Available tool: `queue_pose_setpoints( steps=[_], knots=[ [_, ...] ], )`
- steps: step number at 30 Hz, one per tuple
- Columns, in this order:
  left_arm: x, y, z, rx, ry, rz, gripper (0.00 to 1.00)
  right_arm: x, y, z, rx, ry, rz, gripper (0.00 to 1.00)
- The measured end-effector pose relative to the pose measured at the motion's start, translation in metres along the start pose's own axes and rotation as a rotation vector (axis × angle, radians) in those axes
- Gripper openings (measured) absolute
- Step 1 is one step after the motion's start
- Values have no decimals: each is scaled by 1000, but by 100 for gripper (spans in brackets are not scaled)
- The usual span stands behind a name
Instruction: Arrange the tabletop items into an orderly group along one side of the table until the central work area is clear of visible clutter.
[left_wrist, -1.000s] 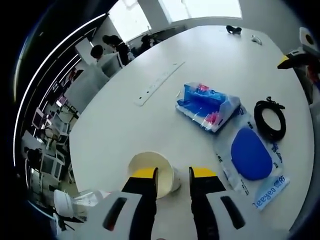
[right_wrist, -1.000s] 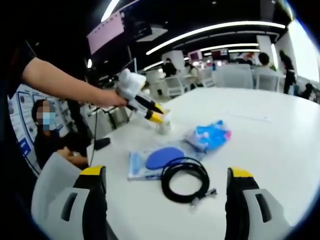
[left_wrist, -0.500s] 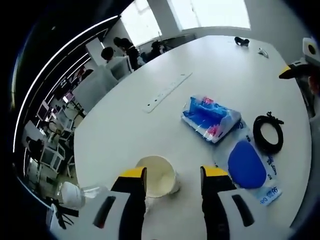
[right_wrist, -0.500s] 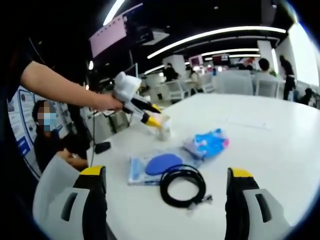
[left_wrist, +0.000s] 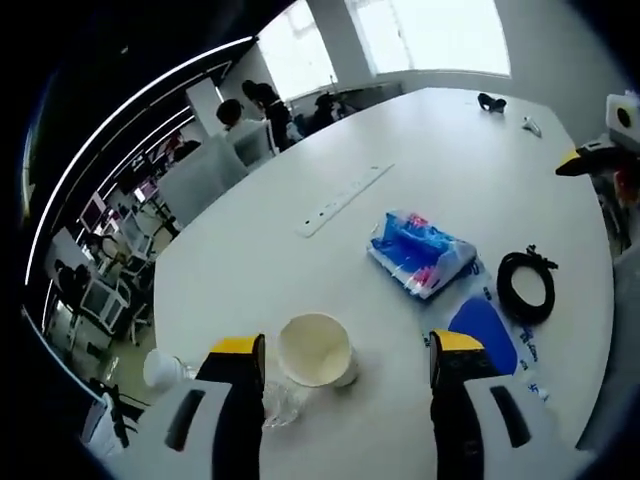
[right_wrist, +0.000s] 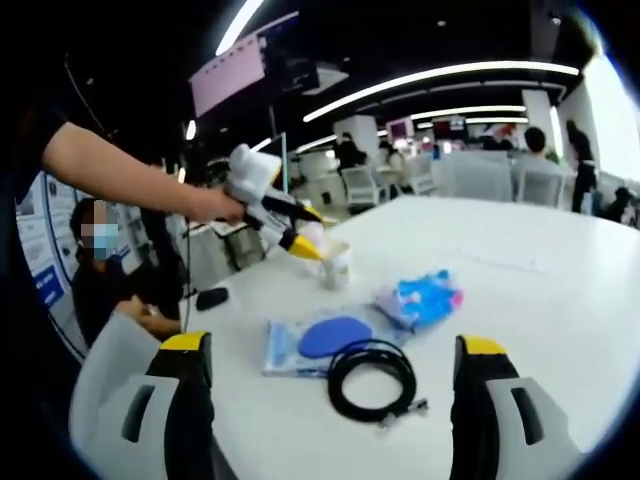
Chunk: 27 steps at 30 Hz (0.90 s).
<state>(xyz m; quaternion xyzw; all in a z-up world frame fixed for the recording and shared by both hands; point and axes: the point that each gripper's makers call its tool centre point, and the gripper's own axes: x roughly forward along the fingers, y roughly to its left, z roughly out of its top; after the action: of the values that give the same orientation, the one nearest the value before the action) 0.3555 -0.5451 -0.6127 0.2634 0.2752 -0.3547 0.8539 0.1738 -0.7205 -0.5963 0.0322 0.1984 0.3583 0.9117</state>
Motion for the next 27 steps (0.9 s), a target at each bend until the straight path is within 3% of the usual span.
queue_pose_setpoints(
  steps=[5,15,20,22,27],
  knots=[
    [-10,-4,6,-20,-18,7,77,-2,0,7,-8,-13,1,98],
    [-20,-10,15,-52,-53,0,83,-4,5,18,-37,-30,15,98],
    [-24,-8,19,-85,-68,11,92,-5,7,20,-82,-21,20,98],
    [-25,-9,20,-87,-81,14,98,-6,7,23,-89,-27,20,98],
    [-33,-8,31,-94,-126,29,99,-9,7,29,-98,-44,21,99]
  ],
)
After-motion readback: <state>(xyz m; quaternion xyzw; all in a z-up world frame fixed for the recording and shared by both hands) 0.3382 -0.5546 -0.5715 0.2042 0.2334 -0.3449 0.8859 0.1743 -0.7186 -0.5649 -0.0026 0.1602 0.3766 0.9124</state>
